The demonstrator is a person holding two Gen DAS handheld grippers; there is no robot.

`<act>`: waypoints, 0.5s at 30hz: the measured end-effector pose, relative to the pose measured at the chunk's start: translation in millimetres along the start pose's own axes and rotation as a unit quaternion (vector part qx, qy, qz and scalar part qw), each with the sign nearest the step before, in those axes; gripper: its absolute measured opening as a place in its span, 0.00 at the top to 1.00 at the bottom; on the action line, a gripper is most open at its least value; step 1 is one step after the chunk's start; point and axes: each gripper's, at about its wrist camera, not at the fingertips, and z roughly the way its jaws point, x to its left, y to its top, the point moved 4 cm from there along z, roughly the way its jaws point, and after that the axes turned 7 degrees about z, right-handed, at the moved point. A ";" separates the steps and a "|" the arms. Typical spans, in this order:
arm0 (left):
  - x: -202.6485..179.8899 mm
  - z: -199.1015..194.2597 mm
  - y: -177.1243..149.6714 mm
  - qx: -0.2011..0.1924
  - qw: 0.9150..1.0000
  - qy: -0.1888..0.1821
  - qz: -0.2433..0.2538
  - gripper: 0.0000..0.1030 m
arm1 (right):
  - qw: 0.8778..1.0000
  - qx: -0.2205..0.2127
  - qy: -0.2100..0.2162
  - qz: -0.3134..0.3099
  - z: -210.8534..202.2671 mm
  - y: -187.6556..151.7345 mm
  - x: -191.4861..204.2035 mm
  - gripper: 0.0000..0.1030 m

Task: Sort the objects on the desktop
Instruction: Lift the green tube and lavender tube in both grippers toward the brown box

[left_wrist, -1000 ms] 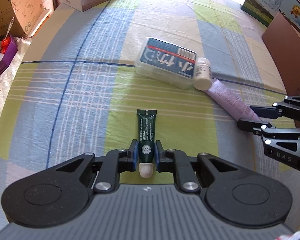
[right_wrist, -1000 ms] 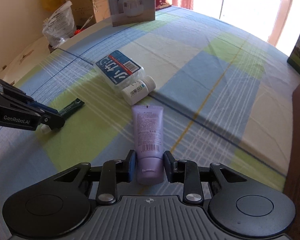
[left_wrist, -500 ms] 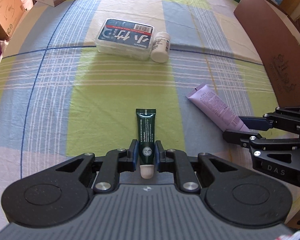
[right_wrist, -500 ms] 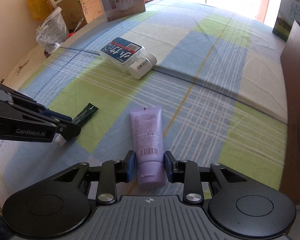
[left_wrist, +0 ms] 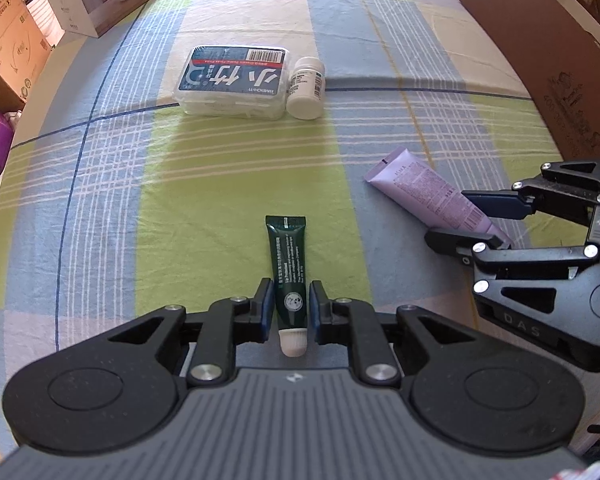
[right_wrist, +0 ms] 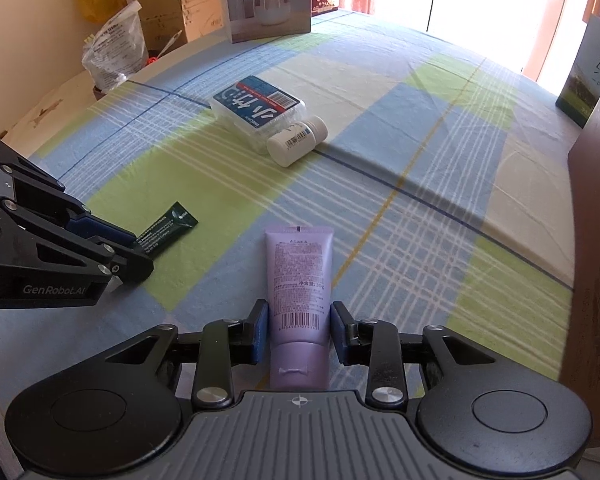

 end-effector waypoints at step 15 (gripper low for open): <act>-16.3 -18.9 -18.0 -0.009 0.999 -0.044 -0.026 0.88 | 0.998 -0.004 0.022 0.065 -46.2 -25.6 -11.4 0.71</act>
